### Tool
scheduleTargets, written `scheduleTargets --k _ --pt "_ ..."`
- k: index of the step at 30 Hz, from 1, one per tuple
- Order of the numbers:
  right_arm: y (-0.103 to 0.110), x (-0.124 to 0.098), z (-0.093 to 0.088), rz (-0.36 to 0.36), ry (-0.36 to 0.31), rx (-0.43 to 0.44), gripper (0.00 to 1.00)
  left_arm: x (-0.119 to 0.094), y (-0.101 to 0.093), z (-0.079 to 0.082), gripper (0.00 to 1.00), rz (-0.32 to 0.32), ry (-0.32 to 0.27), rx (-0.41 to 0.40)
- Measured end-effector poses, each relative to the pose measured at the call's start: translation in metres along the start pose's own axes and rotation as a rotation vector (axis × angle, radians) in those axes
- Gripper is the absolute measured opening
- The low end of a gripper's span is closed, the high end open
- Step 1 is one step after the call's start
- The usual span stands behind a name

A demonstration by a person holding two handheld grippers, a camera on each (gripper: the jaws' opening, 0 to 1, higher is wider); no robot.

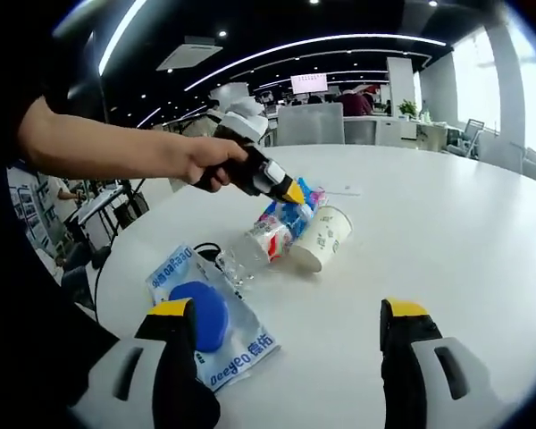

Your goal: Arrange the tabletop items into an orderly group along one side of the table until the central work area is clear of visible clutter.

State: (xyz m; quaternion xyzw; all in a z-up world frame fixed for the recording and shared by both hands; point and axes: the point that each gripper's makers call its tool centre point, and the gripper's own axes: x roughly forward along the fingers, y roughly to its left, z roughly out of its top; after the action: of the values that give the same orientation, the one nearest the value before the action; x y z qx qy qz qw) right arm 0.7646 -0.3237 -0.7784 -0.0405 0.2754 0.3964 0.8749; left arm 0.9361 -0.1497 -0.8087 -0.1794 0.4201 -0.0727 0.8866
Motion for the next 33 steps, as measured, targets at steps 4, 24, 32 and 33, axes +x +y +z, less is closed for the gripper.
scheduleTargets --k 4,24,32,33 --pt "0.006 -0.002 -0.003 0.016 0.0 -0.006 0.8 -0.007 -0.006 -0.006 0.0 -0.014 0.028 0.178" --pt "-0.001 -0.011 -0.008 -0.01 -0.018 0.018 0.82 -0.014 -0.039 -0.01 0.19 -0.093 0.02 0.367" --pt "-0.003 -0.009 -0.005 -0.012 -0.016 0.018 0.82 -0.015 -0.048 -0.005 0.31 -0.118 0.007 0.442" --pt "-0.004 -0.009 -0.005 -0.014 -0.019 0.021 0.83 -0.013 -0.051 -0.008 0.31 -0.123 0.019 0.456"
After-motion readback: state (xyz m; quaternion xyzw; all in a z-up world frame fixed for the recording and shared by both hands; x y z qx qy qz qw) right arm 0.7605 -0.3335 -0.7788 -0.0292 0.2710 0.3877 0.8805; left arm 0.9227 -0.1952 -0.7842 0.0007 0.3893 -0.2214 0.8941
